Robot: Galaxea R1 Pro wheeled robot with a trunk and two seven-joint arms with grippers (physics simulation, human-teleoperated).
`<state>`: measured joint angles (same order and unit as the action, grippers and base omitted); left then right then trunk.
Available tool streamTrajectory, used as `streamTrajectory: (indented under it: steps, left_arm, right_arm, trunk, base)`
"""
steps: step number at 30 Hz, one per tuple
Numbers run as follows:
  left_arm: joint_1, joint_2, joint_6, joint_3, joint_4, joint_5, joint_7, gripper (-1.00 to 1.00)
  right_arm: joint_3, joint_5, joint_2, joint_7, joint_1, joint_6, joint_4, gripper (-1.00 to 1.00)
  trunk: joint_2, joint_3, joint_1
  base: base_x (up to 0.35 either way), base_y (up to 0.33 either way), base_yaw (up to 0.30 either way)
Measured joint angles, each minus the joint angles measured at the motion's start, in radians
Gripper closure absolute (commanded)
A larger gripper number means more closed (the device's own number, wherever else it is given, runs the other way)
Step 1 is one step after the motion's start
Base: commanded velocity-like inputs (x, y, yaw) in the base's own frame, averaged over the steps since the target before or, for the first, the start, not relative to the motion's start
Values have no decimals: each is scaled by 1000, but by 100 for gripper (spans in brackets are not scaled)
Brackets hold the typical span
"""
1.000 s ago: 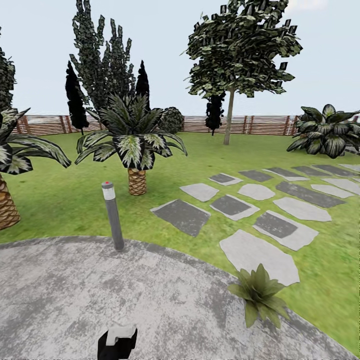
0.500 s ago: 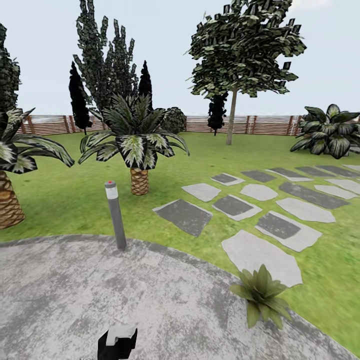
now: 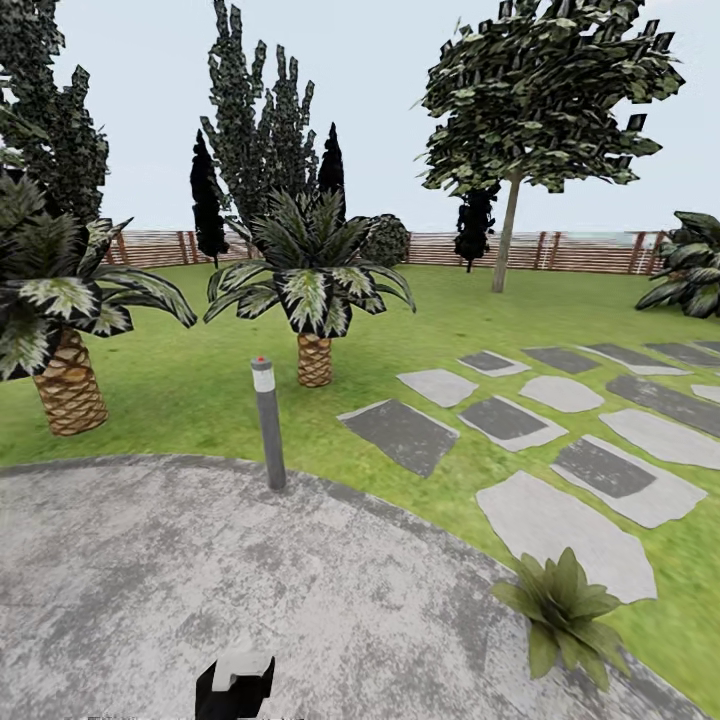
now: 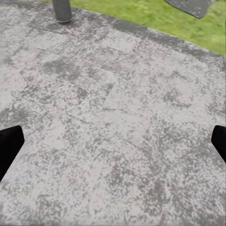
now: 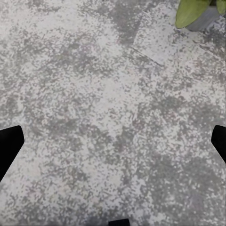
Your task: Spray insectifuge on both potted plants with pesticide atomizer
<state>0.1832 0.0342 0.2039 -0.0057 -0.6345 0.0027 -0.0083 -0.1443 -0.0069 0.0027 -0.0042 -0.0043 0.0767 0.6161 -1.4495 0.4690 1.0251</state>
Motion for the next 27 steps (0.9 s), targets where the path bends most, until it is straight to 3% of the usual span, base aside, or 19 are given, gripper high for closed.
streamTrajectory:
  steps: [9,27]
  left_arm:
    - [0,26,0,-2,0,0,0,-100]
    - [0,29,0,-2,3,0,0,-100]
  right_arm:
    - [0,0,0,0,0,0,-2,-100]
    - [0,0,0,0,0,0,-2,-100]
  trunk:
    - [0,0,0]
    - [0,0,0]
  base:
    - [-93,-128,257]
    - [-158,-277,164]
